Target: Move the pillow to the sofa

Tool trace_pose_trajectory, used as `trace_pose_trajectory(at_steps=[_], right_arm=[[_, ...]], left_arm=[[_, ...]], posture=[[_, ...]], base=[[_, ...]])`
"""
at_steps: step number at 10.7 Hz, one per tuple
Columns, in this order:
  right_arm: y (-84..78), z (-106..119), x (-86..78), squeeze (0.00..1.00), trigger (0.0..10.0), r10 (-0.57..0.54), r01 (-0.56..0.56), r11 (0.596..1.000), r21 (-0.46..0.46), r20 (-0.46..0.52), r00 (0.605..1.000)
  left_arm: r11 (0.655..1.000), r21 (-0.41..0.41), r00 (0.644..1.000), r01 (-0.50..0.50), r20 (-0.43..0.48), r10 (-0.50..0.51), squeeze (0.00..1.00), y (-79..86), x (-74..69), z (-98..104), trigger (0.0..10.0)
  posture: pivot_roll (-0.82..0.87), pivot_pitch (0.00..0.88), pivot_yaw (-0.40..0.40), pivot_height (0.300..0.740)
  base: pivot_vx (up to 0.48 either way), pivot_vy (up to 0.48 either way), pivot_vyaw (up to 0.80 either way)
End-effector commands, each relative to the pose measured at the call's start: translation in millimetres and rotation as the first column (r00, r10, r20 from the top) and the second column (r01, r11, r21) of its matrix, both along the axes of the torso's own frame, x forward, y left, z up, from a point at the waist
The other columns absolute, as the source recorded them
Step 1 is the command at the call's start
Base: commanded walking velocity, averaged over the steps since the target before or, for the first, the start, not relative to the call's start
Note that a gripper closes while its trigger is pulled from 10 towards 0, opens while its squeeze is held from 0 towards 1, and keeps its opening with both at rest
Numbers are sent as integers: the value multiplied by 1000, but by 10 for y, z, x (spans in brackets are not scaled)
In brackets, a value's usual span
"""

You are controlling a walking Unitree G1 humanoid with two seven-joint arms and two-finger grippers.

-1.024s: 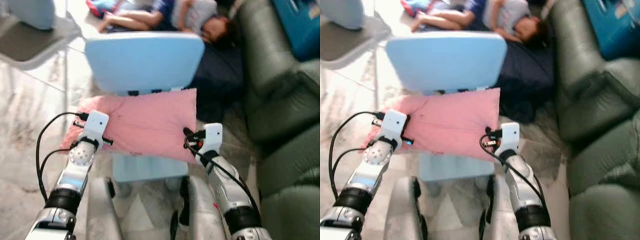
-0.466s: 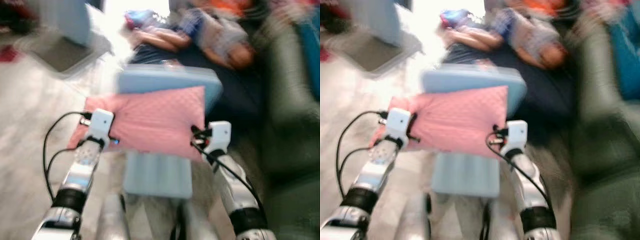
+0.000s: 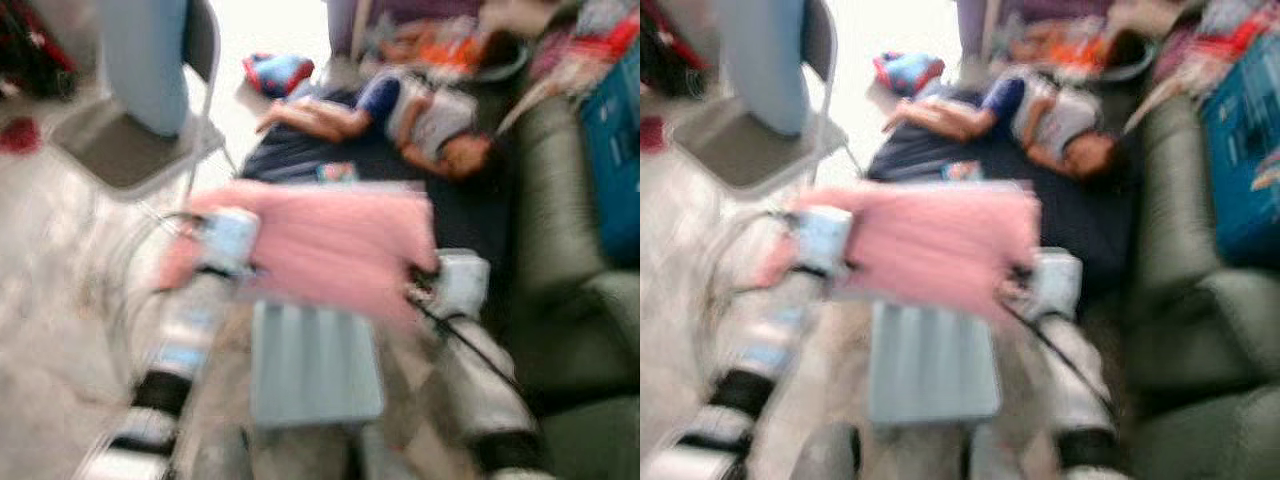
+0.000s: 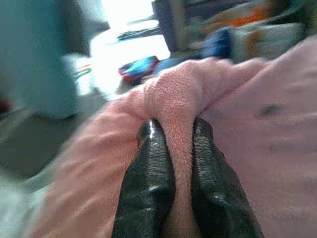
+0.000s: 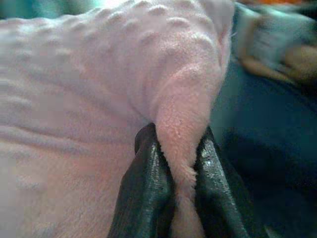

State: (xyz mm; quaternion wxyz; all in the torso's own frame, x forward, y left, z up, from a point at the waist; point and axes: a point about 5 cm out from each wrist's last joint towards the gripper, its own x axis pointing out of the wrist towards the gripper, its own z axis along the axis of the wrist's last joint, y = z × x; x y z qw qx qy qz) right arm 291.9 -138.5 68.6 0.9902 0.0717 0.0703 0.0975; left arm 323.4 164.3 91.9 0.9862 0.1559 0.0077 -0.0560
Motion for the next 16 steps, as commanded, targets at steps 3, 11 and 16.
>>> trace_pose_trajectory(at_steps=[3, 11, 16], right_arm=[[-100, -34, -57, 0, 10000, -38, 37, 999, -20, -10, 999], [-96, -115, -113, 0, 10000, -48, 47, 999, -14, -57, 997], [-139, -114, -64, 0, 10000, -52, 50, 998, -30, -66, 996]], left_arm=[[998, -66, 1000, 0, -13, -1, 0, 23, -45, -33, 10000], [989, -118, 995, 94, -20, -97, 0, -117, -114, -35, 10000], [985, -111, 990, 133, -34, -138, 0, -191, -143, -58, 10000]], posture=[[-96, 83, -41, 740], [-91, 105, -37, 740], [-90, 105, -35, 740]], base=[[0, 0, 0], [0, 232, -472], [0, 476, -475]])
